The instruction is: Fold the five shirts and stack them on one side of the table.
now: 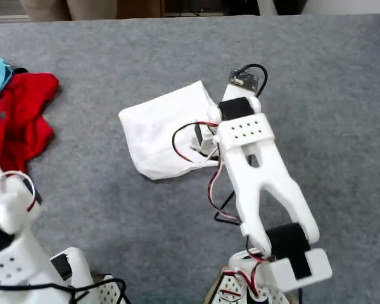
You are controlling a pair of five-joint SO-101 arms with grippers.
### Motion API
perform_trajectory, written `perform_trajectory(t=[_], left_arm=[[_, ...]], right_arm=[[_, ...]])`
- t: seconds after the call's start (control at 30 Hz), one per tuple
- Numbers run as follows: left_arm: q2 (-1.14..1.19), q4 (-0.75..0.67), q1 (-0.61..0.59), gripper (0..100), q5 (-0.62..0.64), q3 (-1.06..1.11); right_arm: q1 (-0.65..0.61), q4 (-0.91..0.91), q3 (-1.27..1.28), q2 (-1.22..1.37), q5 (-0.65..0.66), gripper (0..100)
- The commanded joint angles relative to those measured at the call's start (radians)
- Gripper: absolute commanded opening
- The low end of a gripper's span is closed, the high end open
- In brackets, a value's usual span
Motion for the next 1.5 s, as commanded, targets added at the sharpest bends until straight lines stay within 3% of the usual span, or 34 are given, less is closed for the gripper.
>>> perform_trajectory(t=[0.0,0.1,0.23,0.67,0.93,1.2,1.47], left_arm=[[-0.051,0.009,-0.028,2,-0.021,0.034],[-0.077,0.009,-0.026,2,-0.02,0.077],[-0.085,0.009,-0.021,2,-0.018,0.094],[-0.09,0.009,-0.026,2,-0.018,0.084],[-0.09,0.008,-0.026,2,-0.015,0.091],[-0.082,0.008,-0.021,2,-0.017,0.087],[-0.082,-0.012,-0.021,2,-0.015,0.084]], right_arm=[[-0.008,-0.023,0.002,0.041,-0.072,28.3],[-0.035,-0.068,0.005,0.105,-0.152,38.3],[-0.077,-0.155,-0.001,0.185,-0.239,38.0],[-0.053,-0.364,-0.102,0.209,-0.47,36.1],[0.004,-0.402,-0.077,0.278,-0.477,36.1],[0.051,-0.574,-0.054,0.493,-0.479,36.1],[0.051,-0.559,-0.091,0.535,-0.479,33.4]])
